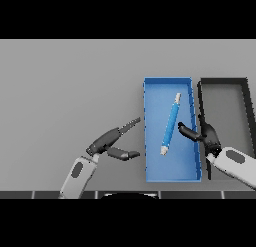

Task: Pick up the blue pipe and place it into the blue bin.

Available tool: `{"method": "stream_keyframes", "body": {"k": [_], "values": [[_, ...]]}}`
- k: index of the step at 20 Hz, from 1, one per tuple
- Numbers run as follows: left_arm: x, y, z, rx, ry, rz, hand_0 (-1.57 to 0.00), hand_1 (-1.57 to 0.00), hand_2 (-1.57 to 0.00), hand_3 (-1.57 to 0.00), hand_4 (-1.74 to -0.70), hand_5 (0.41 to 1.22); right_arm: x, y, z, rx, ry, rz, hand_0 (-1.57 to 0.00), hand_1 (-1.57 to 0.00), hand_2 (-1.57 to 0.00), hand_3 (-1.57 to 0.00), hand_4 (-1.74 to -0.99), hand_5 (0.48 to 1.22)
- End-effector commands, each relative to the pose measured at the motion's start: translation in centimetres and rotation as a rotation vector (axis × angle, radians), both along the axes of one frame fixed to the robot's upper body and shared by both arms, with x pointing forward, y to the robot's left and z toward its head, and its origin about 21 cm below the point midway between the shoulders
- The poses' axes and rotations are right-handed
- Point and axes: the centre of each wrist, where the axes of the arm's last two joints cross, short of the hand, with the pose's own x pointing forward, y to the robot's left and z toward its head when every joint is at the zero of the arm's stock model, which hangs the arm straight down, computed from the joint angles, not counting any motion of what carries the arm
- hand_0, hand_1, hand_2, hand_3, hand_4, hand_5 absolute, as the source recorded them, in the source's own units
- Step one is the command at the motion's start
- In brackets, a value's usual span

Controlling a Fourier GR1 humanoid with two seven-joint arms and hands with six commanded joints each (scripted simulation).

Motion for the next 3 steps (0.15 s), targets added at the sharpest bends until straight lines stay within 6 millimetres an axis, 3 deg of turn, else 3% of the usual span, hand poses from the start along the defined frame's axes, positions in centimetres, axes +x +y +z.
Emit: {"method": "stream_keyframes", "body": {"k": [1, 3], "values": [[-0.10, 0.13, -0.07, -0.003, -0.001, -0.003, 0.00, 0.00, 0.00, 0.00, -0.88, 0.431, -0.08, 0.09, -0.04, 0.001, 0.003, 0.005, -0.01, -0.01, -0.01, 0.00, -1.022, 0.655], [-0.07, -0.12, -0.13, 0.011, -0.001, 0.003, 0.00, 0.00, 0.00, 0.00, -0.88, 0.431, 0.07, 0.13, -0.05, 0.003, -0.001, 0.003, -0.01, -0.01, -0.01, 0.00, -1.022, 0.643]]}}
